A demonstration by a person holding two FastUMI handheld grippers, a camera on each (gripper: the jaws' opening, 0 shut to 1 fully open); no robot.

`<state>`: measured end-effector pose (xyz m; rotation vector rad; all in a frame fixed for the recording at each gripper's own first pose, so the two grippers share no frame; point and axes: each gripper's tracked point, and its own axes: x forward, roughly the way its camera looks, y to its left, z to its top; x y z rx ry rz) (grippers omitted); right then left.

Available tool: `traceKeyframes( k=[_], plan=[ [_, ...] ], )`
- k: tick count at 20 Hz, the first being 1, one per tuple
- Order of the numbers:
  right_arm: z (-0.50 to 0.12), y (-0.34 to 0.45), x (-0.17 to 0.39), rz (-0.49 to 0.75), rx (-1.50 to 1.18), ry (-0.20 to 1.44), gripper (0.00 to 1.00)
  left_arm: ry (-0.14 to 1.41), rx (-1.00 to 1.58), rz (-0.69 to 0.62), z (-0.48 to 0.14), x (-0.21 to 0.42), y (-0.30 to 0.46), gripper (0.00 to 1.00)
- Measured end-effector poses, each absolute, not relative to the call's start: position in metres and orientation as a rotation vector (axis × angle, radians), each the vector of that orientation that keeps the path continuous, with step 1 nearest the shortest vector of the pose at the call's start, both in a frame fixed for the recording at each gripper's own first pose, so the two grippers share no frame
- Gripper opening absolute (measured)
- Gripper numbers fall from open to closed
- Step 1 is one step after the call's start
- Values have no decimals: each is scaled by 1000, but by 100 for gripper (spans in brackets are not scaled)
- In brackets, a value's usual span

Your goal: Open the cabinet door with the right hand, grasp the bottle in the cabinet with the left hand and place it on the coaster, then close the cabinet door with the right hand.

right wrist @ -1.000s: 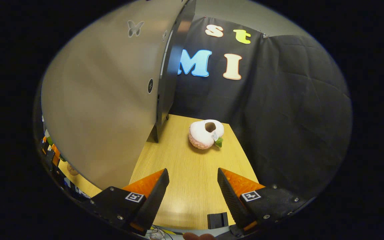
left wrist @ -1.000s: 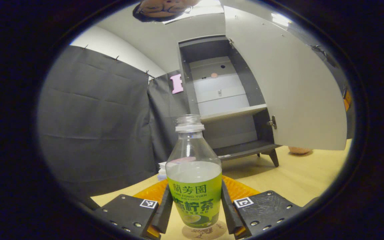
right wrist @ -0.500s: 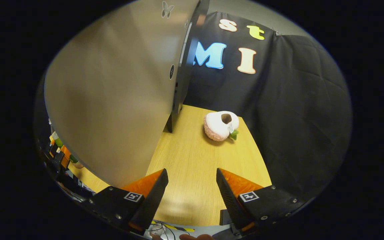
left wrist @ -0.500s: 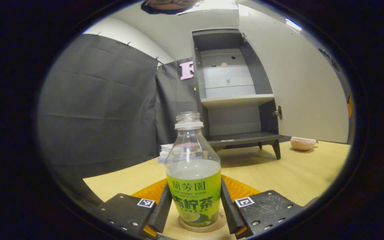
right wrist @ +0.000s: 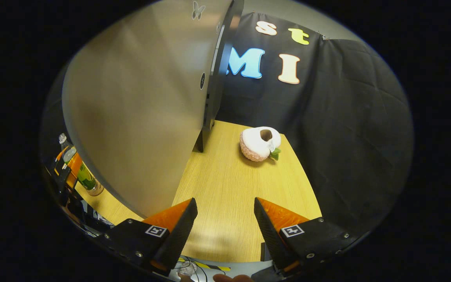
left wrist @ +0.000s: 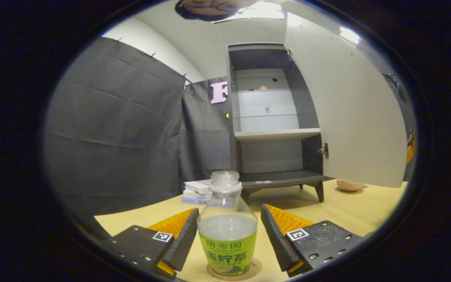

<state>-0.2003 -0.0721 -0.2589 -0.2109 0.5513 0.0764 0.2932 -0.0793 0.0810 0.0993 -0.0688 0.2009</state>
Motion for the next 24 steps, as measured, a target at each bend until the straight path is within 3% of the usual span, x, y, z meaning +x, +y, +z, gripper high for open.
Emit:
traceKeyframes(
  k=[10, 15, 20, 24],
  plan=[
    [-235, -92, -227, 14, -148, 499, 90, -94, 126, 143, 224, 300, -87, 89],
    [-197, -129, -223, -92, -92, 443, 90, -112, 141, 113, 299, 311, -104, 89],
    [-133, -153, -205, -183, -47, 376, 90, -122, 163, 42, 364, 318, -136, 89],
    [-56, -132, -192, -125, 60, 256, 90, -57, 173, 75, 384, 319, -140, 89]
  ],
)
